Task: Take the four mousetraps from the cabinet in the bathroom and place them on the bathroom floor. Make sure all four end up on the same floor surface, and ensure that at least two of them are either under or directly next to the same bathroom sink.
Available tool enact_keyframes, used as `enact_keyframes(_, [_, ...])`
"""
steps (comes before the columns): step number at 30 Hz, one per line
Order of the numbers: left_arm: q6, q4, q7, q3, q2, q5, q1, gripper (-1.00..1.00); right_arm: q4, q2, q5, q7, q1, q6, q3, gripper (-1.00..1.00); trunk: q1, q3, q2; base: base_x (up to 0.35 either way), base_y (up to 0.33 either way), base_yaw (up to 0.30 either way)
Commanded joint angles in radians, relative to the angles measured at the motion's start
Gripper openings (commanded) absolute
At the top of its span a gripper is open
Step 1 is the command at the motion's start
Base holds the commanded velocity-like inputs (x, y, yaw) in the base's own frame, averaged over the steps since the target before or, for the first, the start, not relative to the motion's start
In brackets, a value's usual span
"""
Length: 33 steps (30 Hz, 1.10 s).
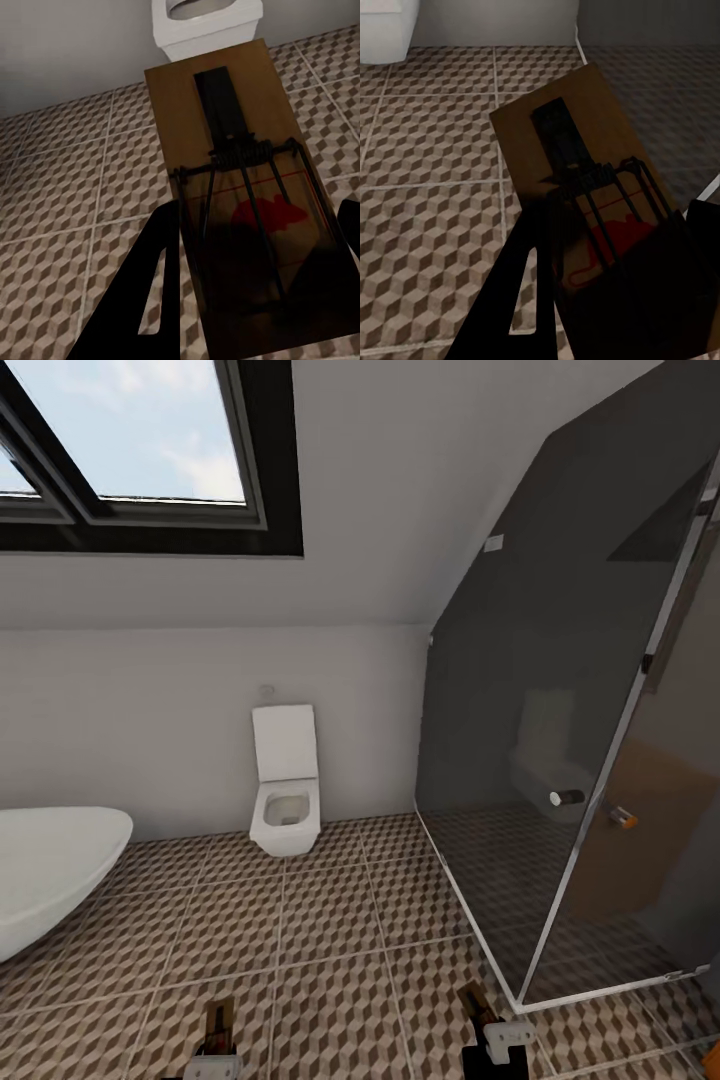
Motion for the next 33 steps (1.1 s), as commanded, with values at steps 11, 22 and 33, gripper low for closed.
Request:
enact_keyframes(11, [0.001, 0.003, 0.012, -0.006, -0.001, -0.007, -0.001, -1.0, 0.001, 0.001, 0.004, -0.008, 0.0, -0.001, 0.006, -1.0, 0.0, -0.001, -0.001, 0.0, 0.0, 0.182])
enact_keyframes(22, [0.086, 0.003, 0.009, -0.007, -0.007, -0.008, -0.001, -1.0, 0.001, 0.0, 0.004, -0.008, 0.0, -0.003, 0.006, -1.0, 0.0, -0.001, -0.001, 0.0, 0.0, 0.067])
enact_keyframes(33, [0.088, 0.003, 0.009, -0.007, -0.007, -0.007, -0.001, -1.0, 0.001, 0.0, 0.004, -0.008, 0.0, -0.003, 0.006, -1.0, 0.0, -0.001, -0.001, 0.0, 0.0, 0.095])
